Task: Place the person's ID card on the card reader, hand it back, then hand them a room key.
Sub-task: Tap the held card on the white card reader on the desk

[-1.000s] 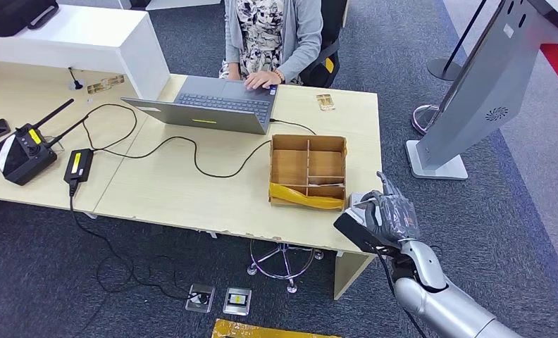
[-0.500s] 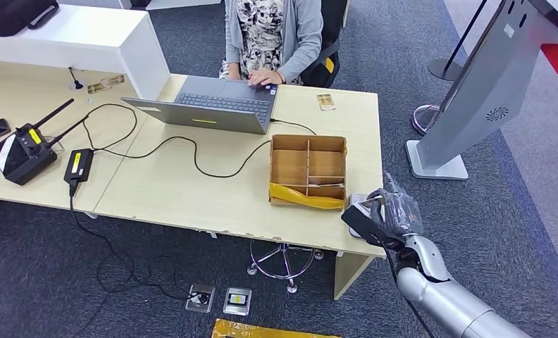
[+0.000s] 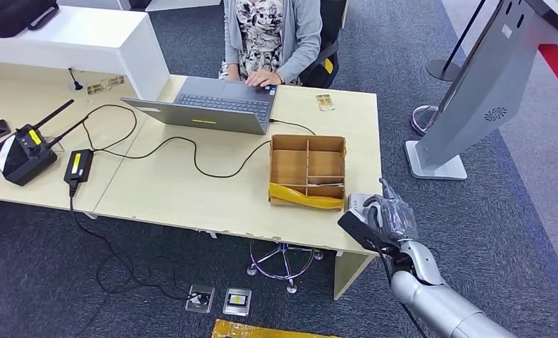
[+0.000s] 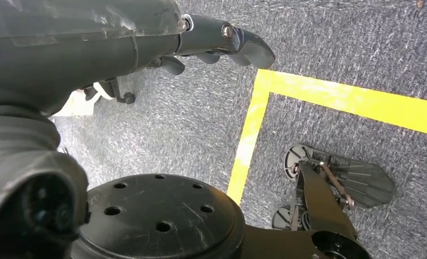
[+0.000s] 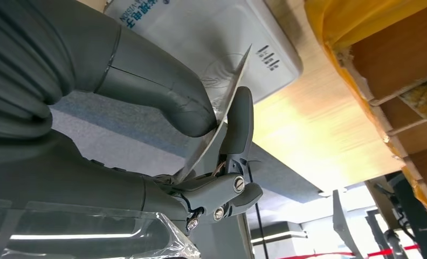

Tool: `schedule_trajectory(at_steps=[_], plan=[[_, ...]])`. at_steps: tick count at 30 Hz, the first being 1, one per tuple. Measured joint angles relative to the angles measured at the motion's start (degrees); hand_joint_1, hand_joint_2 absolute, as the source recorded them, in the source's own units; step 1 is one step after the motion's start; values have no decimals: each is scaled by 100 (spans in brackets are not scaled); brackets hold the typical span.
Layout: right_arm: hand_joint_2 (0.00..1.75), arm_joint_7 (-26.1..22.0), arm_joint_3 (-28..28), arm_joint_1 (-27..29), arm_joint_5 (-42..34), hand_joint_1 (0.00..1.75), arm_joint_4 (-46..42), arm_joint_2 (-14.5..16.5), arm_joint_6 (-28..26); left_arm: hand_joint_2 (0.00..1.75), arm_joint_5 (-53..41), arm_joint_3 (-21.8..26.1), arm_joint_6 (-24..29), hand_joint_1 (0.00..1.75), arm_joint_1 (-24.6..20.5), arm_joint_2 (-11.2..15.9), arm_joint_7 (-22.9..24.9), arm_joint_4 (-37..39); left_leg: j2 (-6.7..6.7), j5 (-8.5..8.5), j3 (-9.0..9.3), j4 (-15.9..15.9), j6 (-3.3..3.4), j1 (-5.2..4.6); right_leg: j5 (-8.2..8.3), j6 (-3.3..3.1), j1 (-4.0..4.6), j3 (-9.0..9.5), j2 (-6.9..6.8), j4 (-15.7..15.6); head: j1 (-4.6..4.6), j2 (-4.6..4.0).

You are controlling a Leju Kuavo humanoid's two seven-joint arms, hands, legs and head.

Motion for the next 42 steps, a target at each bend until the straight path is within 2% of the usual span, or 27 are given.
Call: schedule_trajectory(at_steps=[9,20,29,32,35,42], plan=[[175,-73,-24,-49,62,175,156,45,-144,0,-8,0,-105,0,0,4,-61,0,4,2,0,0,-1,0,7,1,0,0,2,0,-1,0],[175,265,-339,-676,804,175,180,52,-87,0,-17,0,-179,0,0,19,-121,0,3,7,-6,1,-1,-1,11,1,-1,-6,7,0,-2,0],[175,299,-438,-756,886,175,132,53,-77,0,-22,-1,-181,0,0,20,-125,0,3,7,-8,0,-1,0,10,1,0,-6,6,0,-2,0],[175,509,-558,-1147,1371,175,-13,72,154,0,-62,-6,-259,0,0,20,-263,1,4,10,-10,0,-2,0,13,1,0,-7,8,1,-1,0],[175,519,-628,-1516,1633,175,-79,189,400,0,-99,-27,-297,0,-2,16,-350,0,3,11,-11,0,-3,1,14,1,1,-7,9,1,0,0],[175,-14,-682,-1691,1586,175,224,695,211,0,-155,-122,-356,0,-10,23,-313,1,3,11,-12,0,-3,4,14,0,5,-9,8,2,-1,0]])
